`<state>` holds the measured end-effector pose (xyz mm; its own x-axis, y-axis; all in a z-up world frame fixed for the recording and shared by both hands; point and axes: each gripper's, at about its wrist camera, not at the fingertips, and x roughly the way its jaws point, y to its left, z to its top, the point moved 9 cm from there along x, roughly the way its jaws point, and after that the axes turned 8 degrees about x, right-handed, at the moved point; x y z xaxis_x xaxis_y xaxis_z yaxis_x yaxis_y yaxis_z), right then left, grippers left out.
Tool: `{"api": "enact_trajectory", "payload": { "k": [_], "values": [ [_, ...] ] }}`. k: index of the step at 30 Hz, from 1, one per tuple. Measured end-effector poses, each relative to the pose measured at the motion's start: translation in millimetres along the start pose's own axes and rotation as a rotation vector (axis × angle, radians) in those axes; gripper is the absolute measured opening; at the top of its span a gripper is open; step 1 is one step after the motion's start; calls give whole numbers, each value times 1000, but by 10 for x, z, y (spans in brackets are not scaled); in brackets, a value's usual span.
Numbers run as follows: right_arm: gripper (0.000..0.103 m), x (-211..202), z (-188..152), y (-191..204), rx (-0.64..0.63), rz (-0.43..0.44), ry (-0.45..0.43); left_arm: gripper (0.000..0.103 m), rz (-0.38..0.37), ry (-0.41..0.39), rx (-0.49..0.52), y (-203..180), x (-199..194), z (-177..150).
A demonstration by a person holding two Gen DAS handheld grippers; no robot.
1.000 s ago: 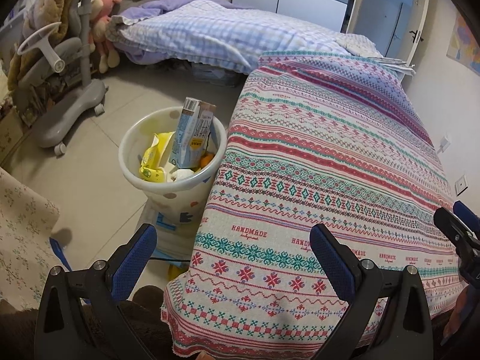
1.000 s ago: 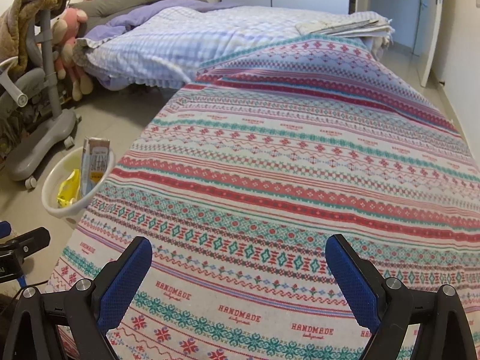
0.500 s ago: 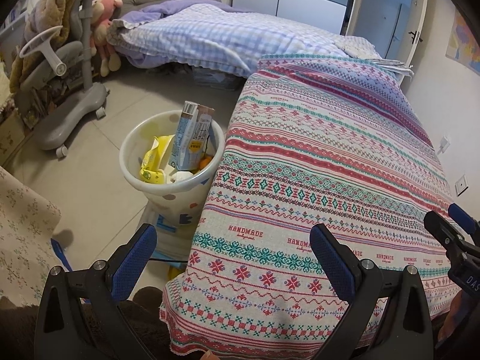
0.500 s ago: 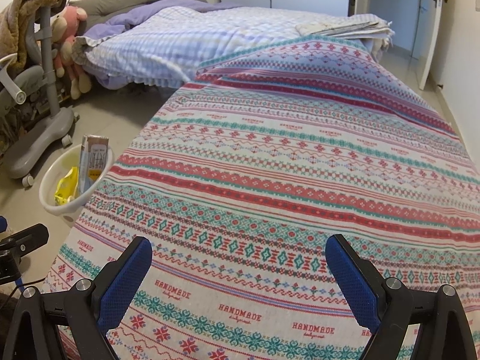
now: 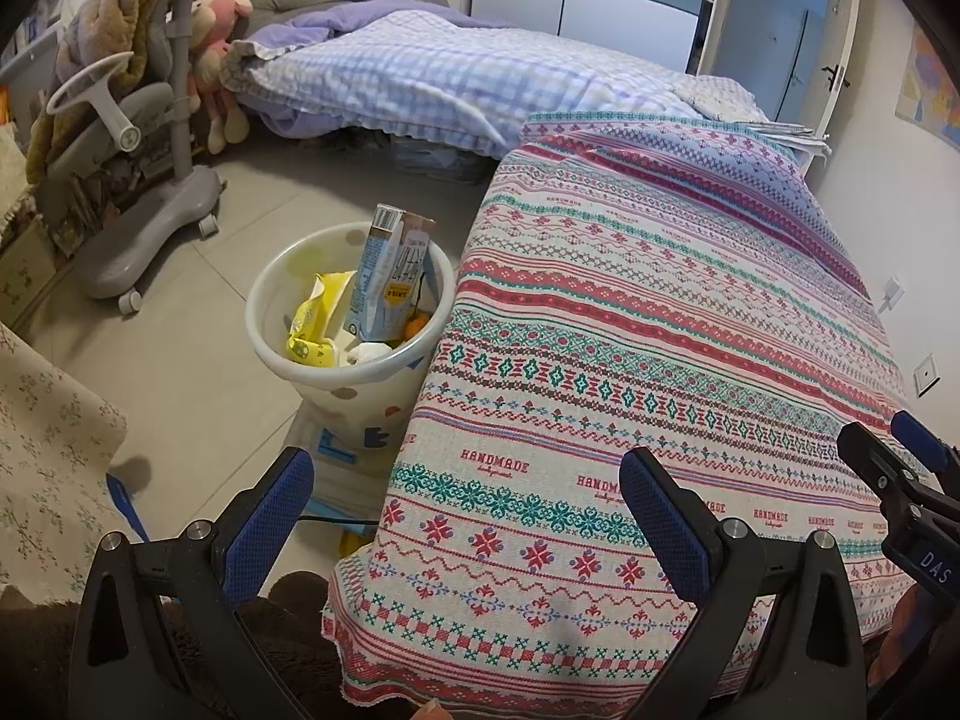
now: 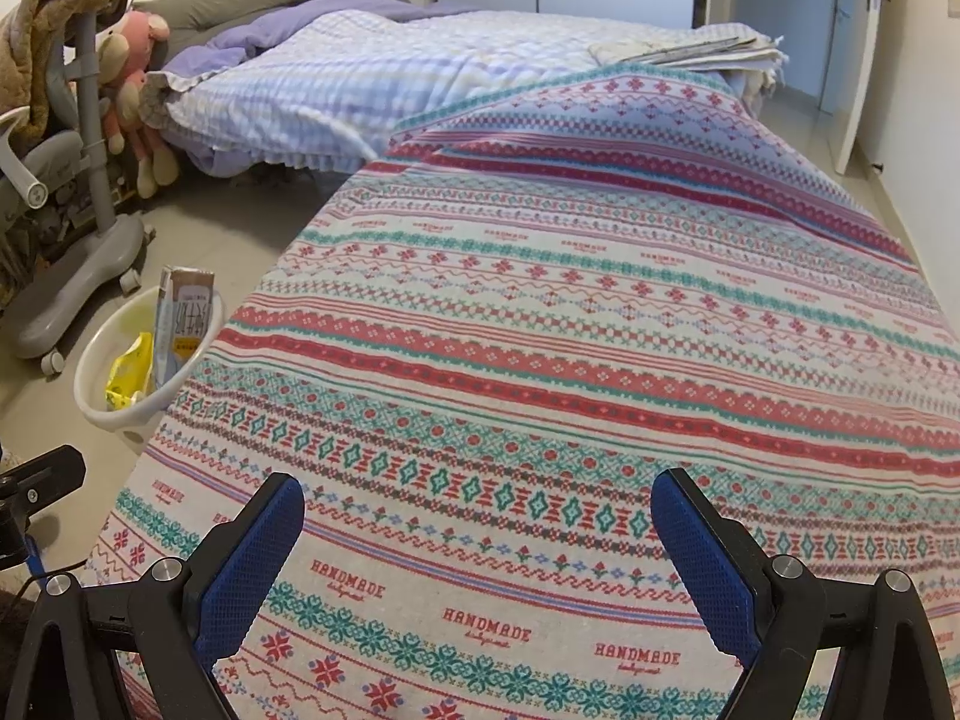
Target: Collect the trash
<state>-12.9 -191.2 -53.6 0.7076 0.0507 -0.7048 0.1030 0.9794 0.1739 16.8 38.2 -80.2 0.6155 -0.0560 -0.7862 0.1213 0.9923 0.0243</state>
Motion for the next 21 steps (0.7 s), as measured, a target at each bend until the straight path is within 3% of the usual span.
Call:
{"api": "enact_trajectory", "payload": {
  "k": [21],
  "values": [
    [96,19,-33,73,-8,2,0,103,22,-32,-8,-14,-57,21]
  ]
}}
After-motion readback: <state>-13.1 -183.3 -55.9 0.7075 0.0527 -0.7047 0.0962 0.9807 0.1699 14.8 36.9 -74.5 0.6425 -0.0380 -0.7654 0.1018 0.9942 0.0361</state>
